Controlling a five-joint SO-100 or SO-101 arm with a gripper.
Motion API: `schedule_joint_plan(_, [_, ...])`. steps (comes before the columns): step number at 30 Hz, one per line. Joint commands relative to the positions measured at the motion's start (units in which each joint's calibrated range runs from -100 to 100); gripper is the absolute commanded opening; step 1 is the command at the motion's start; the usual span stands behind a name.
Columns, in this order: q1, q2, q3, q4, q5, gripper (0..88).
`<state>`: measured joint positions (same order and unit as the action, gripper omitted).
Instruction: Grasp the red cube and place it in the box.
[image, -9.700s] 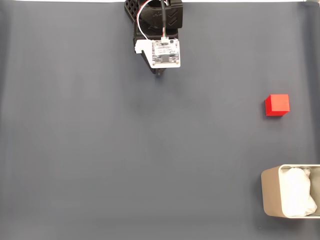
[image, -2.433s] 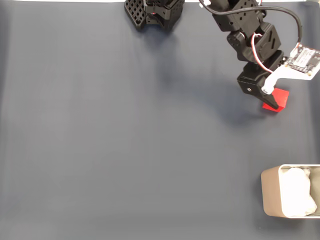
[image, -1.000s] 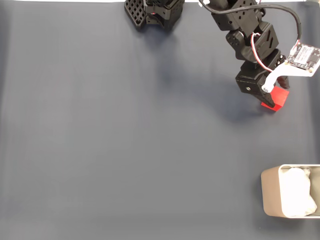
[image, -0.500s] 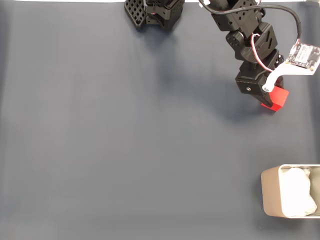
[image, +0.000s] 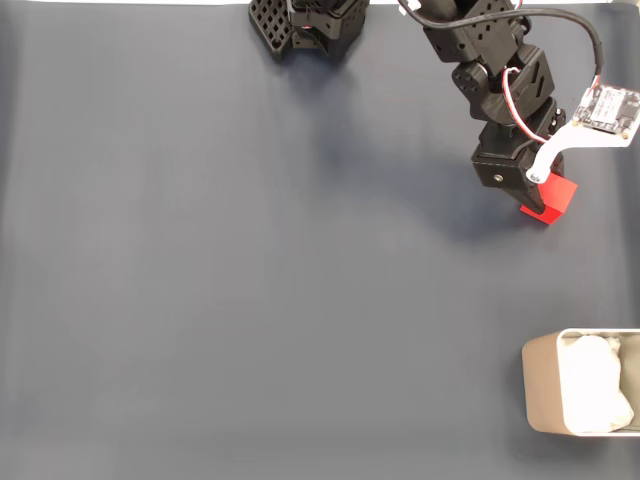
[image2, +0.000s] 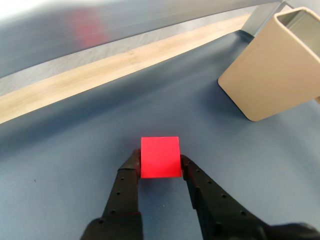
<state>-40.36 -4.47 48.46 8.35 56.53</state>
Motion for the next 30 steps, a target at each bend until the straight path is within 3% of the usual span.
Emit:
schedule_joint_plan(1, [-0.13,-0.03,-2.66,0.34,0.44,12.7])
schedule_joint_plan(12, [1.22,-6.62,-3.94,4.43,0.44,11.3])
schedule_joint_plan(30, [9.82,-14.77,-24.83,23.45,-0.98,10.4])
